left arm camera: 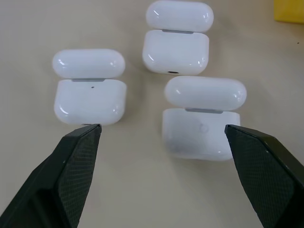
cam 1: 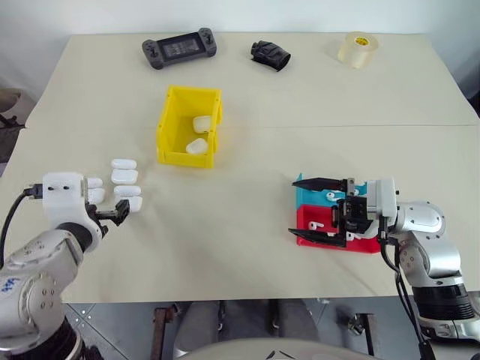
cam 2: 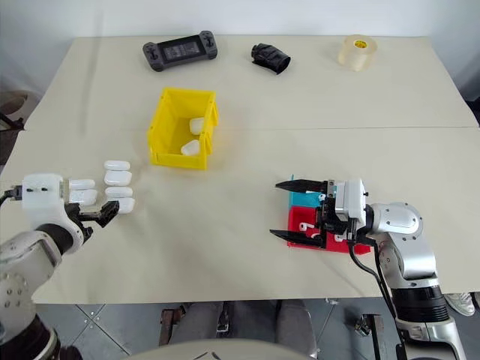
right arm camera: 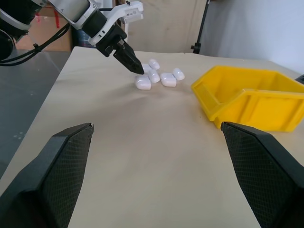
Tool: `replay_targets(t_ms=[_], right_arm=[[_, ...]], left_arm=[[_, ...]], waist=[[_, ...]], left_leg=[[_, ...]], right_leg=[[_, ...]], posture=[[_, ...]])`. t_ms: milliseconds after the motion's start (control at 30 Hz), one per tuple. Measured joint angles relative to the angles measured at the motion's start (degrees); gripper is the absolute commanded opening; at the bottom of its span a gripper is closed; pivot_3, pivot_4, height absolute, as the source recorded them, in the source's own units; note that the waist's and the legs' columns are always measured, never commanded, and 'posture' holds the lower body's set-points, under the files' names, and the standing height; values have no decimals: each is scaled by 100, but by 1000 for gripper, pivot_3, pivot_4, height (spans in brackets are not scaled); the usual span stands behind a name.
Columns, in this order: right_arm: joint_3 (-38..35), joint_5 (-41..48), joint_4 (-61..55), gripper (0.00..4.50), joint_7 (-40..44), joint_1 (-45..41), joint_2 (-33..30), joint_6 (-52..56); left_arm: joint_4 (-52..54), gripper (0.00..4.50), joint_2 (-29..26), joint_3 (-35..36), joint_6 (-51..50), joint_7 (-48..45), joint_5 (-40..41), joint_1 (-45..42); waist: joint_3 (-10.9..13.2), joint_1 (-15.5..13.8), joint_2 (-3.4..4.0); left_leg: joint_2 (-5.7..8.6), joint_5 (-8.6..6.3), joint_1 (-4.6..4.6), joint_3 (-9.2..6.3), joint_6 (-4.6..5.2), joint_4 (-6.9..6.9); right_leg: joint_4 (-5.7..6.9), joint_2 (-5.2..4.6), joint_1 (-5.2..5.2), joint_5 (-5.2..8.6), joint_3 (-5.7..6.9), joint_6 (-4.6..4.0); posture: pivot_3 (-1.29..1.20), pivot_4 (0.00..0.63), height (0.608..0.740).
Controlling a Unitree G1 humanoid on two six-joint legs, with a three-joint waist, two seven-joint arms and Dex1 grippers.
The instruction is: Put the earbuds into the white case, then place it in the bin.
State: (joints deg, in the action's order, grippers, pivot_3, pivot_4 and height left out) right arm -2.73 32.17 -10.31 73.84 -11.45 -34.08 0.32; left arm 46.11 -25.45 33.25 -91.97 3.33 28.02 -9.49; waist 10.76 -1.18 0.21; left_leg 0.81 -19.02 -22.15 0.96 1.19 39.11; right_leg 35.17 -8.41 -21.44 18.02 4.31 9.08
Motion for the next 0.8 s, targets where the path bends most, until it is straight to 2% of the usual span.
replay_targets(t_ms=[267,700,800], right_arm=[[7,4,-389,4500,-317,231,66,110],[23,4,-708,4500,-674,473,112,146],[23,4,-748,4500,-722,494,112,146]], left_arm=[[-373,4438,-89,-532,-62,324,238,-146],[-986,4438,-12,-816,-54,862,496,-602],[-1048,3861,-49,-826,-25,945,618,-603]], waist=[[0,-4,0],[0,-19,0],[0,-20,0]], left_leg=[[-1,0,0,-1,-3,-2],[3,2,0,-2,-6,-2],[3,3,1,-2,-7,-2]], right_leg=[[-4,1,-1,1,-1,-2],[-1,-1,0,1,-2,-2],[0,-1,0,1,-2,-2]], posture=[[0,150,740],[0,150,740],[0,150,740]])
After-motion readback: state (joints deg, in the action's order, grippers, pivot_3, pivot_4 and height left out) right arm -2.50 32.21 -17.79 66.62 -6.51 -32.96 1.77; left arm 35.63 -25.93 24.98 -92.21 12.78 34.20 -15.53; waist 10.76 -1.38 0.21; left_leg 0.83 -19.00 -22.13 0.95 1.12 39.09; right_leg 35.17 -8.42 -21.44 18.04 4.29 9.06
